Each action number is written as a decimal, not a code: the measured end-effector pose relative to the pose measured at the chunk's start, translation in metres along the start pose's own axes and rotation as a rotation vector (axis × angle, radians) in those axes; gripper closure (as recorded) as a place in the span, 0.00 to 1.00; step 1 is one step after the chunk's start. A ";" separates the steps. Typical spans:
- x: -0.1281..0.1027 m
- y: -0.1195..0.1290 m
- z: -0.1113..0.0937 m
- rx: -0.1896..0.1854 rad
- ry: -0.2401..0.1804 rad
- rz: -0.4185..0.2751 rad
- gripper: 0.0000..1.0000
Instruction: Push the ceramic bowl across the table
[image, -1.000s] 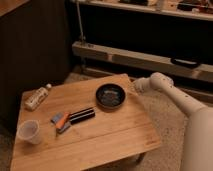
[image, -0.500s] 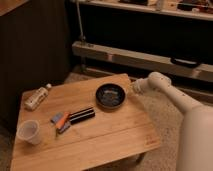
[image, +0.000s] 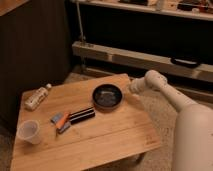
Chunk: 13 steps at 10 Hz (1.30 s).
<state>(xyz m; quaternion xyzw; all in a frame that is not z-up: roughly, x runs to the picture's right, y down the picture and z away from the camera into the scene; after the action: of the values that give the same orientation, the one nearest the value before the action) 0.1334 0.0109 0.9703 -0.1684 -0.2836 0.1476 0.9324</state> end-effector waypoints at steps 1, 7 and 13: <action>-0.005 0.003 0.003 -0.017 -0.010 -0.009 1.00; -0.035 0.015 0.028 -0.118 -0.071 -0.069 1.00; -0.095 0.038 0.071 -0.247 -0.146 -0.168 1.00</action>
<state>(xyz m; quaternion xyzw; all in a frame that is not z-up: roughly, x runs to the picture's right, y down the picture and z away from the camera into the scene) 0.0098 0.0267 0.9655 -0.2466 -0.3794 0.0450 0.8906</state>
